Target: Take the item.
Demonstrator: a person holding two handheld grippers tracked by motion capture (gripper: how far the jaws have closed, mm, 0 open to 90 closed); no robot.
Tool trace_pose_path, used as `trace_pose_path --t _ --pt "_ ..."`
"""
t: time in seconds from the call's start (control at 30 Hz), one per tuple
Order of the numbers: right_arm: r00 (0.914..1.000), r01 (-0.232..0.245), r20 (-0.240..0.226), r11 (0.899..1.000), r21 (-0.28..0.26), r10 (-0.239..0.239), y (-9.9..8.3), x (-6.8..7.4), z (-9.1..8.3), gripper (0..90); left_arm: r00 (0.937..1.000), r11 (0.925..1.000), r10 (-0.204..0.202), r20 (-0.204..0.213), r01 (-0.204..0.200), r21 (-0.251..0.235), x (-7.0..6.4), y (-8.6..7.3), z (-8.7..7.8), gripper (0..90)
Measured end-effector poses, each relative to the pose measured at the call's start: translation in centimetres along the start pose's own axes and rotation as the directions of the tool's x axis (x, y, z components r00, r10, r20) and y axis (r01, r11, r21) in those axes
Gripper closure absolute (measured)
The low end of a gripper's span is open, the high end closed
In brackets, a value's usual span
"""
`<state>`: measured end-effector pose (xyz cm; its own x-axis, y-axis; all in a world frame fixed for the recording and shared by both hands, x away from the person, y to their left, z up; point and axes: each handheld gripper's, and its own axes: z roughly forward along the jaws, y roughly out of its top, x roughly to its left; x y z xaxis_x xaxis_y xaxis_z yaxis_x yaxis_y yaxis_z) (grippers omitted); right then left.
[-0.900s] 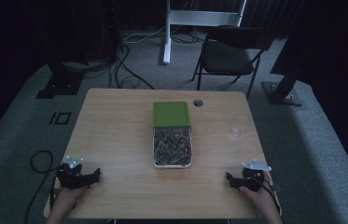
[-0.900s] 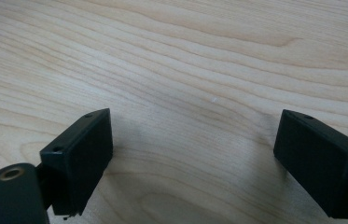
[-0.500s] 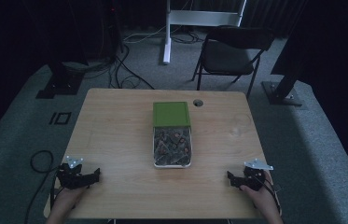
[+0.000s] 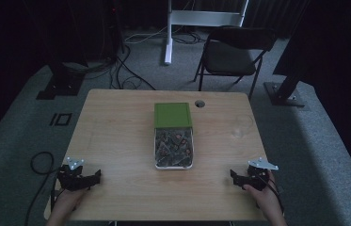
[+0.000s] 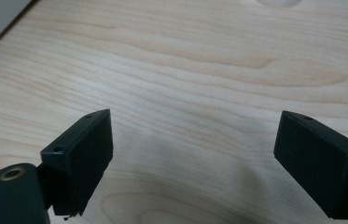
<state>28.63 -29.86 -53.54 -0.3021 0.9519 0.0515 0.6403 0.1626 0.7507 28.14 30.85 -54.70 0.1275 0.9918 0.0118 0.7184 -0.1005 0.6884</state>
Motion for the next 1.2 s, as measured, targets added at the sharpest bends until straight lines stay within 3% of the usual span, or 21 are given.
trace_pose_path --t 0.43,0.6,1.2 --pt "1.0000 0.005 -0.006 0.999 -0.040 -0.005 1.6 1.0 -0.5 13.2 1.0000 1.0000 0.000 0.000 0.000 0.000 0.0 0.0 0.0 1.7" --pt "0.9992 -0.012 -0.038 0.999 -0.049 0.010 2.2 1.4 -0.7 12.5 1.0000 1.0000 0.000 0.000 0.000 0.001 0.0 0.0 0.0 1.7" --pt "0.9979 0.049 -0.039 0.994 -0.100 -0.053 4.9 2.4 -1.7 12.6 1.0000 1.0000 0.000 0.000 0.000 0.002 0.0 0.0 0.0 1.7"
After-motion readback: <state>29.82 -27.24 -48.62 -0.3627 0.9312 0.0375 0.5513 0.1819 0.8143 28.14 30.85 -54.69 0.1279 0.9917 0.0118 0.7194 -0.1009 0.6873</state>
